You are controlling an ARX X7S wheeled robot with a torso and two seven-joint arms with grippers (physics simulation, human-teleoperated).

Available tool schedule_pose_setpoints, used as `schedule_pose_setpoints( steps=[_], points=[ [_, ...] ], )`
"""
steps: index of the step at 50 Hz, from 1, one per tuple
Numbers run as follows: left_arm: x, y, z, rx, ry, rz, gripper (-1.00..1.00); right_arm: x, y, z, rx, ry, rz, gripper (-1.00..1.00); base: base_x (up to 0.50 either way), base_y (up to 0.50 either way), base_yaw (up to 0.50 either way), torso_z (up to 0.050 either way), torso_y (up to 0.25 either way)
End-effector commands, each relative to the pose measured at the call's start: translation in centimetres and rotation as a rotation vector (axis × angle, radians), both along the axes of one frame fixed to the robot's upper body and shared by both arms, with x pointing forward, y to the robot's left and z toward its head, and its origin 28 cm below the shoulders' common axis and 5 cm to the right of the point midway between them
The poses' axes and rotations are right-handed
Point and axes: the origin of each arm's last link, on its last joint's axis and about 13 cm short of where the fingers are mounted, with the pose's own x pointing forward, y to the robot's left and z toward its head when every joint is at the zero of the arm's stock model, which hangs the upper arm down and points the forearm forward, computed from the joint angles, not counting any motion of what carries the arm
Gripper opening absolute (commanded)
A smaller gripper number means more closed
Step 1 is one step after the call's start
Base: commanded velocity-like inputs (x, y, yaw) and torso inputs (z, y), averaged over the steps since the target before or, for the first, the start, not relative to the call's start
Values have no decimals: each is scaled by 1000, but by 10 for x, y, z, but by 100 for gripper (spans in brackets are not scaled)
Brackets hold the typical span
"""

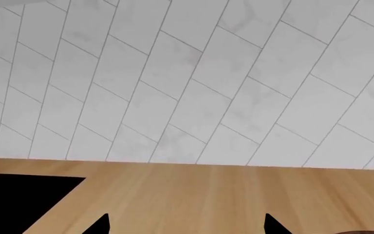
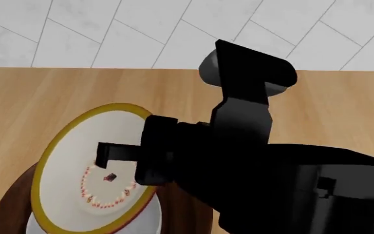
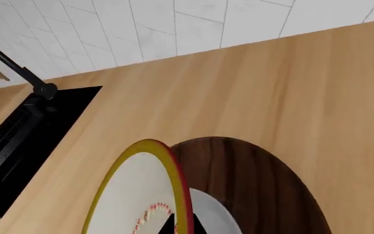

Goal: Stack the bowls from largest to smallest.

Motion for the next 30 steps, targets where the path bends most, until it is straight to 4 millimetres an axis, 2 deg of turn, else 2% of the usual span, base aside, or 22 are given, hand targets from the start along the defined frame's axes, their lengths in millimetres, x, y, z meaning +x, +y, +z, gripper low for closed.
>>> schedule_pose_setpoints(
  steps=[1,11,19,30],
  points=[
    [0,2,2,-26,-28,-3,100,0,12,-16,38,19,38,-100,0,0,0,0,0],
    [-1,2,4,-27,-31,-4,100,-2,17,-30,19,47,56,-100,0,0,0,0,0],
    [-1,2,4,-28,-33,-2,100,5,21,-41,12,77,59,-100,0,0,0,0,0],
    [-1,1,4,-28,-33,-7,100,10,17,-53,4,113,48,-100,0,0,0,0,1]
  ],
)
